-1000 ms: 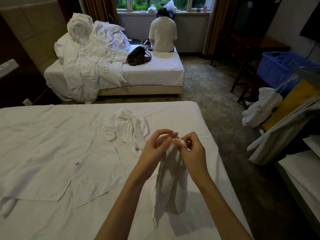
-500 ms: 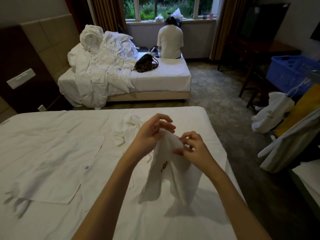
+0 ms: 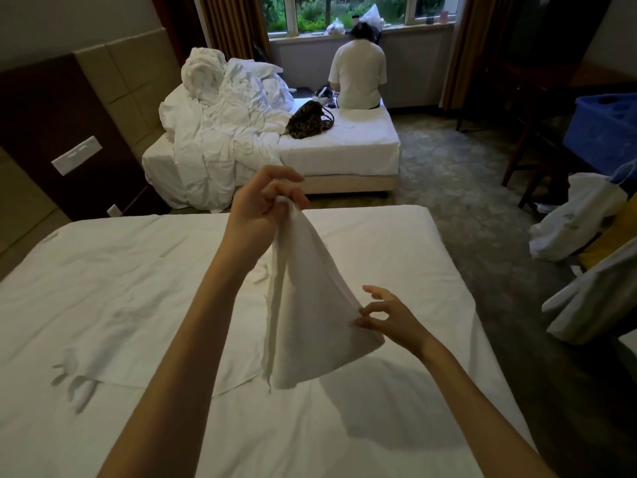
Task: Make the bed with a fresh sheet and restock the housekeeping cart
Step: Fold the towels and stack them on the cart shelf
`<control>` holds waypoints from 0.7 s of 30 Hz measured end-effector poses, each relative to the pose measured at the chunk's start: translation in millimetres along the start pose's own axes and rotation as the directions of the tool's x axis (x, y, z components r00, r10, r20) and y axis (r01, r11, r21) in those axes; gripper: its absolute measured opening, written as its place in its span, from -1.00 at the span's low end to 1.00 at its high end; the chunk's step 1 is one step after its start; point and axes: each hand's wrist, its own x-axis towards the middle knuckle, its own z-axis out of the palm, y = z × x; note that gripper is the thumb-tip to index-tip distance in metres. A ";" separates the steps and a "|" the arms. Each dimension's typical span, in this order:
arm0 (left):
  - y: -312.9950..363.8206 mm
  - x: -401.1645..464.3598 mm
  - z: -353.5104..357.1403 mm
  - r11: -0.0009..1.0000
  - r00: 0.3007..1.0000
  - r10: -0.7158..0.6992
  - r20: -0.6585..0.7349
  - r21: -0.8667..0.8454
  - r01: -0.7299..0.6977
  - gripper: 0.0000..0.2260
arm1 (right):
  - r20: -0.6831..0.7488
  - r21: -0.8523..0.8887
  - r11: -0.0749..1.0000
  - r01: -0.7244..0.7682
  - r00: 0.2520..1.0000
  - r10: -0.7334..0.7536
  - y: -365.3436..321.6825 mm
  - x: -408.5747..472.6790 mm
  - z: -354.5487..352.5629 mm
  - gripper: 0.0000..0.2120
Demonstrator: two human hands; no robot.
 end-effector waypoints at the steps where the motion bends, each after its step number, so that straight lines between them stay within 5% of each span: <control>1: -0.8 -0.3 -3.4 1.000 1.000 -0.009 -0.007 -0.007 0.009 -0.55 | 0.010 0.022 1.000 -0.018 1.000 0.017 4.8 -0.3 3.5 -0.92; 7: -10.0 -0.6 -25.7 0.996 0.997 -0.053 -0.052 -0.073 0.049 -0.52 | 0.089 -0.012 0.982 -0.189 0.978 0.189 18.9 -10.7 4.4 -0.90; 10: -31.9 -2.0 -39.3 0.997 0.997 -0.073 -0.029 -0.040 0.072 -0.54 | -0.035 -0.036 0.979 -0.202 0.979 0.201 33.1 -14.1 -15.3 -0.81; 16: -107.3 -19.5 -38.2 0.850 0.935 -0.352 0.037 0.430 0.304 -0.49 | -0.296 -0.142 0.979 -0.147 0.950 0.099 43.3 -21.6 -85.2 -0.72; 21: -129.8 -18.3 -17.2 0.757 0.902 -0.431 0.006 0.547 0.358 -0.56 | -0.418 -0.114 0.990 -0.078 0.908 0.024 36.8 -17.8 -114.9 -0.89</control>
